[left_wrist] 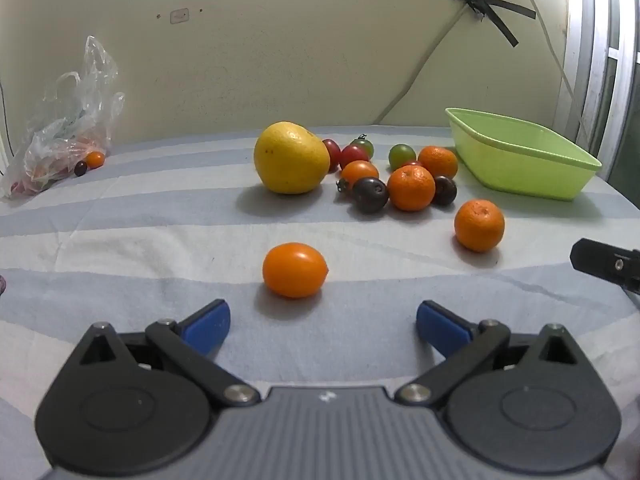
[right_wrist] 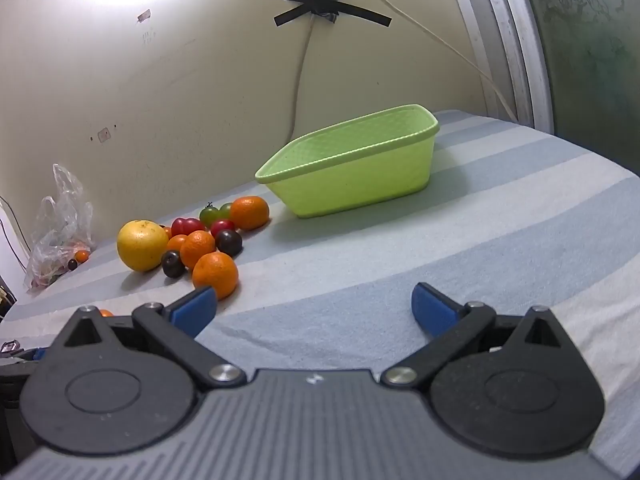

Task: Organize fruits

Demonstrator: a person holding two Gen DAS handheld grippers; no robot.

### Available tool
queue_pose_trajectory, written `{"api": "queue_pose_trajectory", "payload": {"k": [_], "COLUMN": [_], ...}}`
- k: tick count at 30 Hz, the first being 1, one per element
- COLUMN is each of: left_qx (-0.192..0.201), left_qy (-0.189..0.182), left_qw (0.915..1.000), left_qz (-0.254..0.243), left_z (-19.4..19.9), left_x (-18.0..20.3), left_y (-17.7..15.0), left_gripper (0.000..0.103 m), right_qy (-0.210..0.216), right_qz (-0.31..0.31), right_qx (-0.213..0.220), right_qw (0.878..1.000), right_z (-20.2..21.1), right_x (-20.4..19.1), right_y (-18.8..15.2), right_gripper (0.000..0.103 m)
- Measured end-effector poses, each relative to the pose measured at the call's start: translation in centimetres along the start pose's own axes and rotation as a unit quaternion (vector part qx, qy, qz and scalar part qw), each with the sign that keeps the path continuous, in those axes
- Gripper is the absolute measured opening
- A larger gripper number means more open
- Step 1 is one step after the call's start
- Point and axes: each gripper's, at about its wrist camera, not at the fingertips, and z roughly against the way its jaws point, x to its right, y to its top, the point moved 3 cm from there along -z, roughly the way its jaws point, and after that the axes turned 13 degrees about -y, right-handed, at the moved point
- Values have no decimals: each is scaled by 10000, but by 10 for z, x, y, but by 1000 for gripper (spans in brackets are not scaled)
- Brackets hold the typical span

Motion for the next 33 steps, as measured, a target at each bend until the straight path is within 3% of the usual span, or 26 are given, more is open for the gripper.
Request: {"api": "queue_pose_trajectory", "payload": {"k": [33], "left_qx": [7], "left_qy": [44], "left_qw": [10000], "left_qz": [-62], "left_z": [0], "left_x": [3], "left_y": [-2], "left_gripper": [103], "right_qy": [-161], "right_qz": [258], "right_qx": [-21], "right_qw": [9995], "right_z": [-3], "right_x": [-3], "right_y": [-2], "right_gripper": [103]}}
